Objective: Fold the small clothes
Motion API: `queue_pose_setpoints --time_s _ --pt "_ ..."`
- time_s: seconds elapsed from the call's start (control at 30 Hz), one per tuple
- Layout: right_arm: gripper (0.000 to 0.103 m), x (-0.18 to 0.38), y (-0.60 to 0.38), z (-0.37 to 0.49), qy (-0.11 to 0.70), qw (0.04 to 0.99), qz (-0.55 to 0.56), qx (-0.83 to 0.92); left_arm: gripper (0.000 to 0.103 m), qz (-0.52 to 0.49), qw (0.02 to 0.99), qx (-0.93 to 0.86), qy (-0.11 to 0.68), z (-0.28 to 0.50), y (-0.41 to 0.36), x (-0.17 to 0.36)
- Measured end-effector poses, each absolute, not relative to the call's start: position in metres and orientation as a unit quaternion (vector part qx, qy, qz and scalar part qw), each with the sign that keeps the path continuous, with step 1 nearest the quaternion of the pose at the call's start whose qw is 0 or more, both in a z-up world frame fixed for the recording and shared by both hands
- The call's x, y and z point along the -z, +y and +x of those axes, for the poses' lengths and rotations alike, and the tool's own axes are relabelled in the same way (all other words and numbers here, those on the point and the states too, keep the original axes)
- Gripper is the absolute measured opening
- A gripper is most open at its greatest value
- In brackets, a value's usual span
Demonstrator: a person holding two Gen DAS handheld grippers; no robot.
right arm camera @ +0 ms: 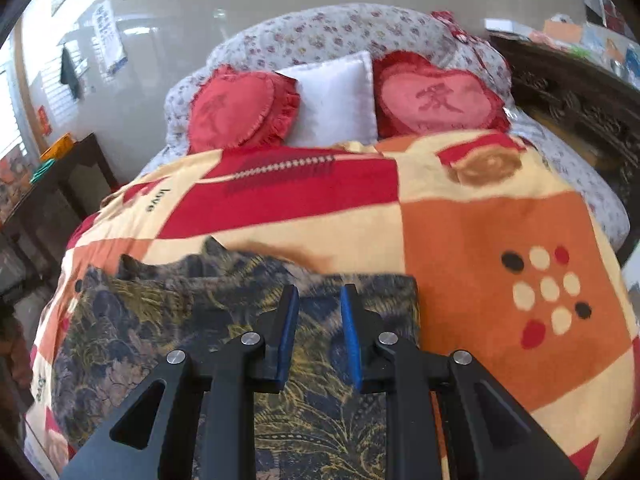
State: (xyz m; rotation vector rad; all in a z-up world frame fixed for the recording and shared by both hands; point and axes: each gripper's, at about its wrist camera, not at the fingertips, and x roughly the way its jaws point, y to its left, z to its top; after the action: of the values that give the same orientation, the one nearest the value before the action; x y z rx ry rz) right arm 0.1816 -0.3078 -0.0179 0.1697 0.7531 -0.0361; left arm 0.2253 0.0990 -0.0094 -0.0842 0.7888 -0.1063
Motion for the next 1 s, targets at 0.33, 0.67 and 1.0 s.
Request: queue_pose_setpoints --time_s 0.33,0.67,1.0 --pt "0.063 0.071 -0.314 0.209 0.346 0.929 0.095 0.089 0.073 -0.109 0.907 0.022 0.406 0.252 0.134 0.084" --pt "0.075 0.08 -0.316 0.214 0.325 0.935 0.09 0.112 0.078 -0.097 0.906 0.012 0.412 0.258 0.127 0.088" --pt "0.075 0.047 -0.329 0.207 0.395 0.905 0.119 0.104 0.079 -0.087 0.89 0.034 0.447 0.244 0.141 0.038"
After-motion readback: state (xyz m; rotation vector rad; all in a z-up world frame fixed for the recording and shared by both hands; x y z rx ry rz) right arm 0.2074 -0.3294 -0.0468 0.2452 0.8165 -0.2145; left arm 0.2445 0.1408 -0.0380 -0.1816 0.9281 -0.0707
